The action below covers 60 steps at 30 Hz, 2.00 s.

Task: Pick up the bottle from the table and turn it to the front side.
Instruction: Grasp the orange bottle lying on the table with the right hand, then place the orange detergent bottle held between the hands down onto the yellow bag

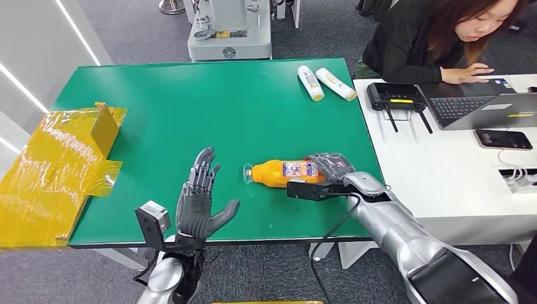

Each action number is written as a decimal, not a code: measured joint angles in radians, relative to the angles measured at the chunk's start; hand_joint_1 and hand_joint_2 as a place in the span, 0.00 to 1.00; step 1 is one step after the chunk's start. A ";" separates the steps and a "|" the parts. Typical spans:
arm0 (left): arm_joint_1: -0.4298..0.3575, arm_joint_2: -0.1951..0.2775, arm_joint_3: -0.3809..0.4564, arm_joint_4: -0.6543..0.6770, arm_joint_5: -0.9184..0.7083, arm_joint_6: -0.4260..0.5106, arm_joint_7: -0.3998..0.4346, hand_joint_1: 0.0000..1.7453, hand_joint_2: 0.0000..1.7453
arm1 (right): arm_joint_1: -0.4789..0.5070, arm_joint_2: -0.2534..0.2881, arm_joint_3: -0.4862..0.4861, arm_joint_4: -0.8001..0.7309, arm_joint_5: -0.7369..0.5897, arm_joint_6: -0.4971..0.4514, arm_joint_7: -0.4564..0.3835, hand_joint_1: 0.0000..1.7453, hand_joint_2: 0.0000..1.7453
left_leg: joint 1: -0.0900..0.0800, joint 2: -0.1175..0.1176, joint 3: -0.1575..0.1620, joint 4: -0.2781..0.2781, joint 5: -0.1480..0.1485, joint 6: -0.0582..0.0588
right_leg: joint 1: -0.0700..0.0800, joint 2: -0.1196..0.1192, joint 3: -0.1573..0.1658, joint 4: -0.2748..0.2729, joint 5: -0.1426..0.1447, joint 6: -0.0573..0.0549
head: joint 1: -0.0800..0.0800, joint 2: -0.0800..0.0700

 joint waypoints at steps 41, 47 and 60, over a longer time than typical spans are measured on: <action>0.033 0.032 0.001 -0.019 0.031 0.101 -0.055 0.00 1.00 | 0.675 0.039 -0.181 -0.834 -0.636 -0.415 -0.428 1.00 1.00 | 0.000 -0.002 -0.001 -0.001 -0.001 -0.001 | 0.000 -0.003 0.000 0.000 -0.003 -0.001 | 0.000 0.000; 0.032 0.033 0.001 -0.019 0.039 0.080 -0.047 0.00 1.00 | 0.678 0.039 -0.185 -0.839 -0.636 -0.415 -0.431 1.00 1.00 | 0.000 -0.002 -0.001 -0.001 -0.001 -0.001 | 0.000 -0.003 0.000 0.000 -0.003 -0.001 | 0.000 0.000; 0.012 0.022 -0.028 -0.008 0.276 -0.208 0.132 0.00 1.00 | 0.661 0.067 -0.197 -0.797 -0.591 -0.397 -0.424 1.00 1.00 | 0.000 -0.002 -0.001 -0.001 -0.001 -0.001 | 0.000 -0.002 0.000 0.000 -0.003 -0.001 | 0.000 0.000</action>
